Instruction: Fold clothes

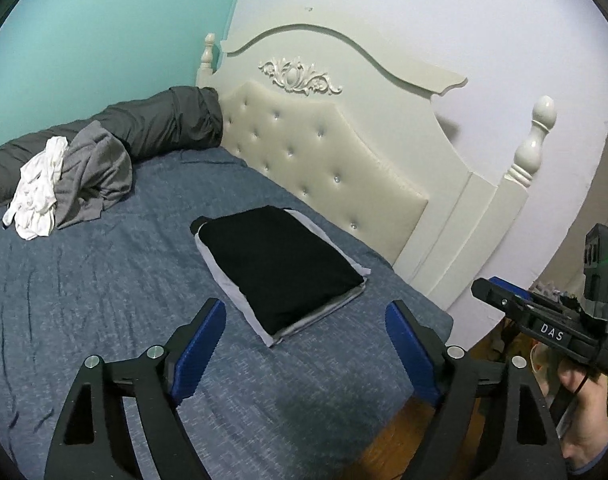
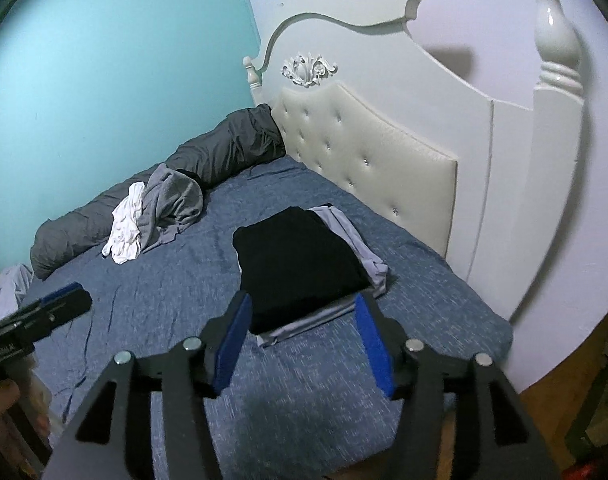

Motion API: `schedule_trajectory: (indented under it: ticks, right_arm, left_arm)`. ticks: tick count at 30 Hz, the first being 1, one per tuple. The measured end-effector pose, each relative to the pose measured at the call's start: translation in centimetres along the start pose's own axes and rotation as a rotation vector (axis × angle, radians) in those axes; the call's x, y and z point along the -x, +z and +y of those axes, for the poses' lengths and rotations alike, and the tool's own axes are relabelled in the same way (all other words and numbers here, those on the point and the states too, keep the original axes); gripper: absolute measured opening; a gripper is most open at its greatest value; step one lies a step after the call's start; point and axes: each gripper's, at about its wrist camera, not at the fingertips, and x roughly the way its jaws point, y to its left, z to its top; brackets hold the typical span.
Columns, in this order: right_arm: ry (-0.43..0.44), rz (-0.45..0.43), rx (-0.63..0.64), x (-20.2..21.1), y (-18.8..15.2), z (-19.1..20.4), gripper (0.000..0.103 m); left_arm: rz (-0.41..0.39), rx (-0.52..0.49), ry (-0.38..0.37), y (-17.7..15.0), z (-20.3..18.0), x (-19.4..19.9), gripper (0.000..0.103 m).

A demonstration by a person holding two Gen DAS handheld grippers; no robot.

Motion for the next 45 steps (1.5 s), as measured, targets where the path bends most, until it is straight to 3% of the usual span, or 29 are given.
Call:
schedule_trajectory:
  ticks: [7,10,14,28,45]
  right_arm:
    - [-0.025,-0.021,-0.040,2.8,-1.1,1.1,0.074]
    - [-0.027,-0.039,-0.051,4.1,-1.7,1.6,0.087]
    - [-0.028,-0.055,-0.058,5.4,-2.3,2.2,0.097]
    - [-0.042,-0.102,-0.035,9.6,-4.3,4.6,0.100]
    - [-0.038,-0.123,-0.001,11.8,-5.7,6.0,0.100]
  left_arm:
    - [-0.029,-0.006,0.017,-0.7,0.1,2.9,0.093]
    - [-0.036,-0.027,0.016,-0.9,-0.3,4.1,0.096]
    - [-0.042,-0.052,0.007,-1.2,-1.0,5.7,0.103]
    - [-0.060,-0.058,0.020,-2.9,-1.5,8.8,0.103]
    - [-0.062,-0.061,0.049,-4.2,-1.3,10.6,0.103]
